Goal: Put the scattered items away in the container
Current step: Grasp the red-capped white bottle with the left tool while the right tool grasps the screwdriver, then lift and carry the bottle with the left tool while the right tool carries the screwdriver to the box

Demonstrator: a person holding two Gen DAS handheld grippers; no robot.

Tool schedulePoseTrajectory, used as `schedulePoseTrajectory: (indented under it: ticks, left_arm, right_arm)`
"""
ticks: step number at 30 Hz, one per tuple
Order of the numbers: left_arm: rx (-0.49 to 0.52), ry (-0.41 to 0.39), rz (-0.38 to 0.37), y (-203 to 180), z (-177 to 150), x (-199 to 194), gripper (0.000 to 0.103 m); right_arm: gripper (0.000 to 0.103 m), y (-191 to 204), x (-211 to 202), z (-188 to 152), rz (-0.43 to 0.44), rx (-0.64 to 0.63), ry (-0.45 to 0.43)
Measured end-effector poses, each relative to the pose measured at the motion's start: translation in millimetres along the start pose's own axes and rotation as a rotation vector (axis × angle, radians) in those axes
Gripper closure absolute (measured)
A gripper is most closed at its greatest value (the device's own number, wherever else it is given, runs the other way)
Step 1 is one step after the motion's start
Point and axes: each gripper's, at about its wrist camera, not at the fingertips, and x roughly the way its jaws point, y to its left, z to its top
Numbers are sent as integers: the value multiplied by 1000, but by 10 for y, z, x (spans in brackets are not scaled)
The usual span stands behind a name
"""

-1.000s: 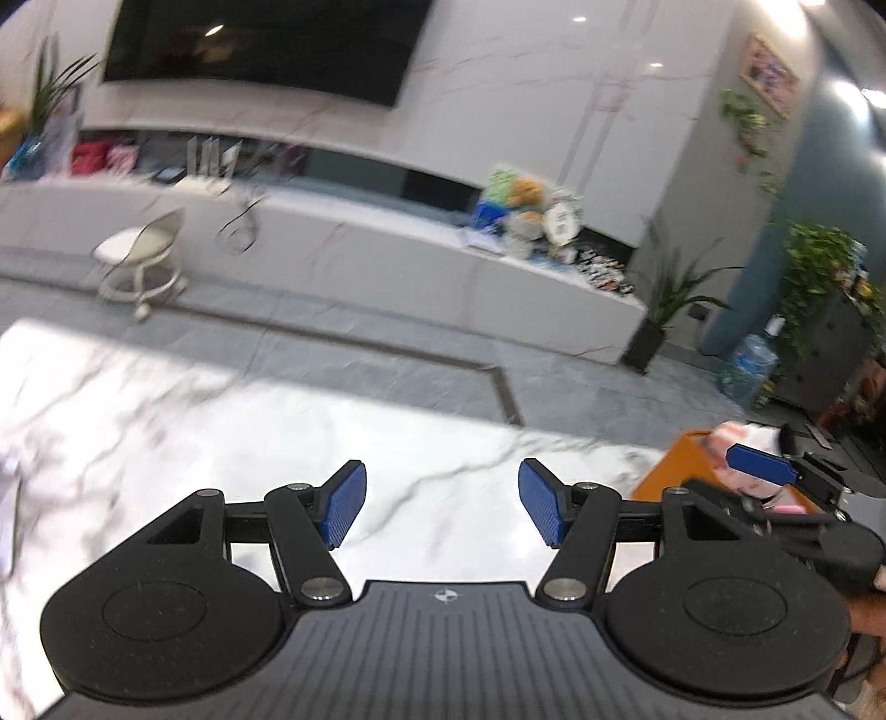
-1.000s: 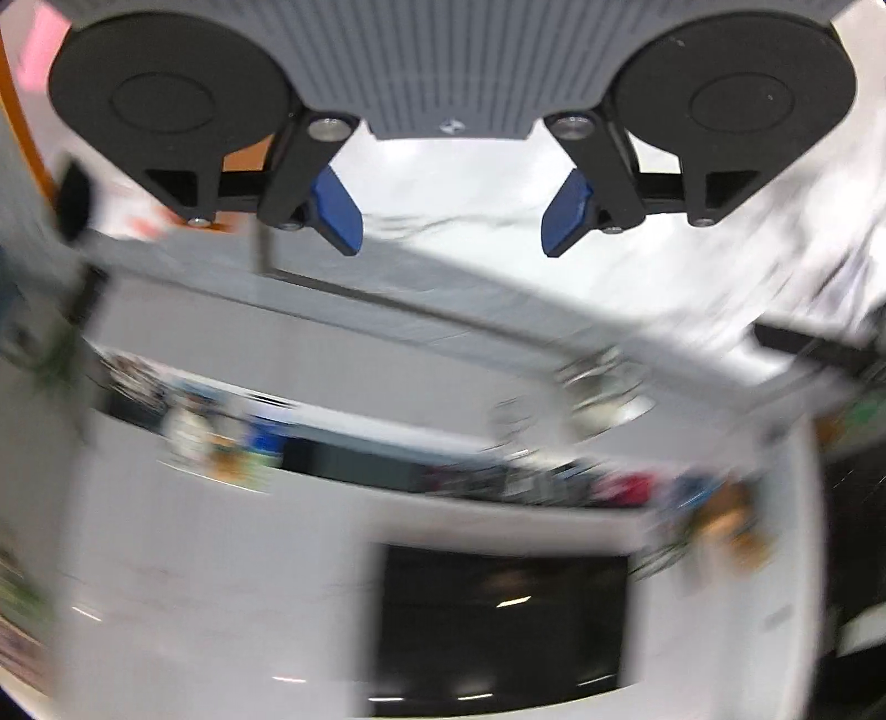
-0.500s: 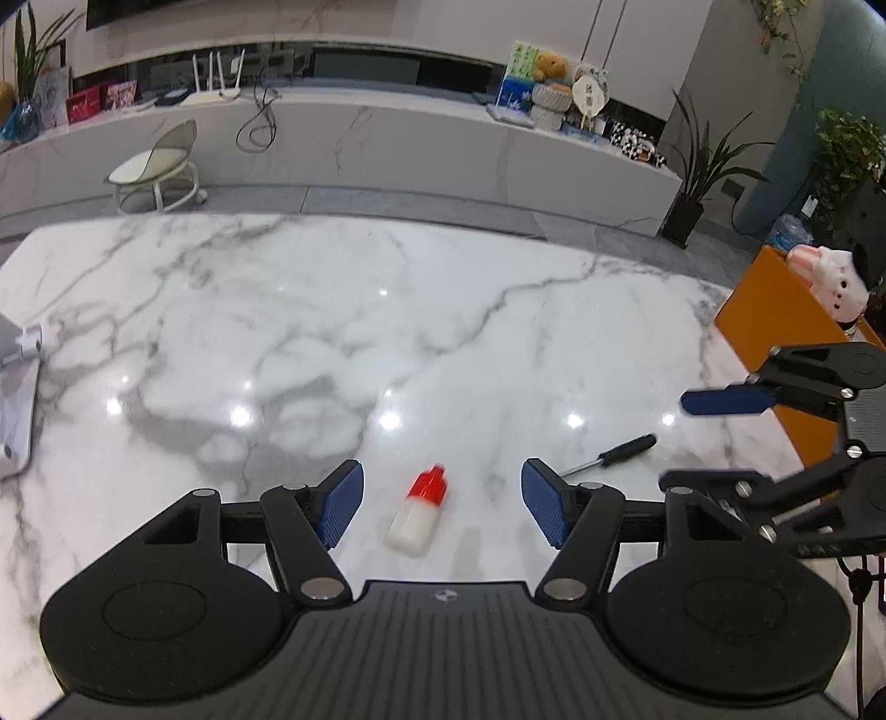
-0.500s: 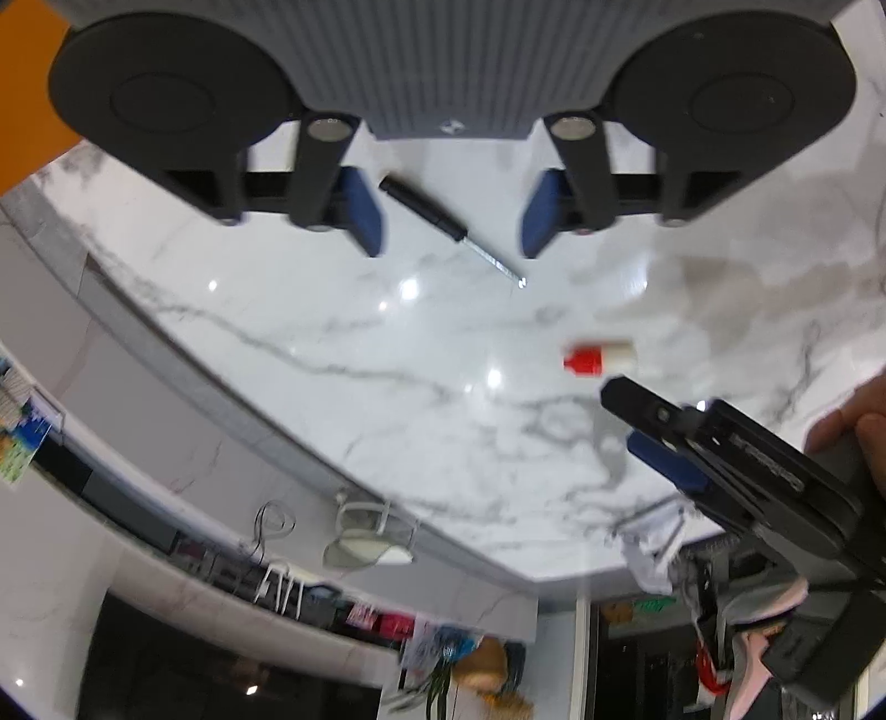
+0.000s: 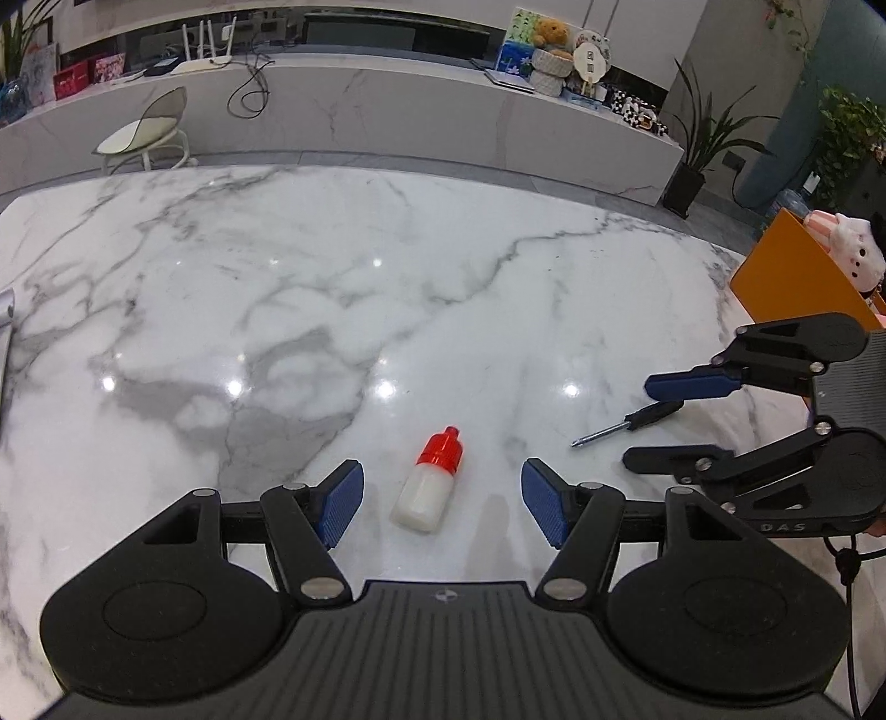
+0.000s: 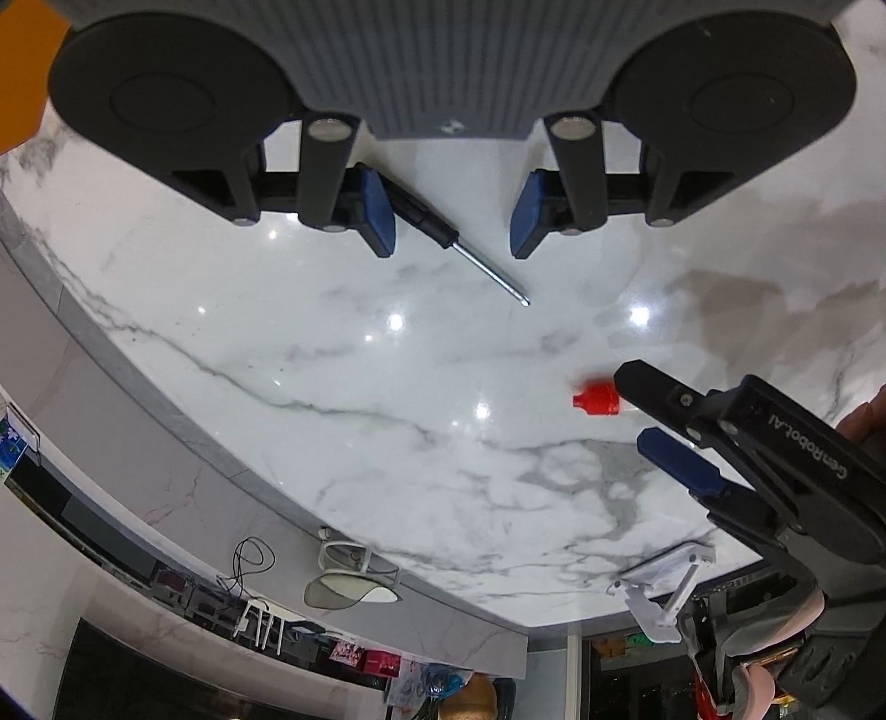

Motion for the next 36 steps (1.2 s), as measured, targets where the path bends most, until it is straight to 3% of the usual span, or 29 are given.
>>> schedulePoseTrajectory:
  ticks: [5, 11, 13, 22, 27, 30, 36]
  left_arm:
    - [48, 19, 3, -51, -11, 31, 31]
    - [70, 56, 4, -58, -51, 80, 51]
    - [80, 59, 6, -72, -46, 79, 56]
    - [77, 68, 43, -90, -20, 80, 57]
    - [45, 71, 72, -23, 6, 64, 76]
    - [41, 75, 83, -13, 10, 56, 81]
    - [55, 80, 102, -70, 9, 36, 82]
  right_arm:
    - [54, -48, 1, -9, 11, 37, 9]
    - [58, -80, 2, 1, 33, 79, 49]
    - [66, -62, -10, 3, 36, 75, 56]
    - [91, -71, -54, -11, 27, 103, 89]
    - [92, -102, -61, -17, 27, 133, 106]
    - [92, -105, -67, -26, 20, 139, 114]
    - [92, -158, -125, -48, -7, 160, 115]
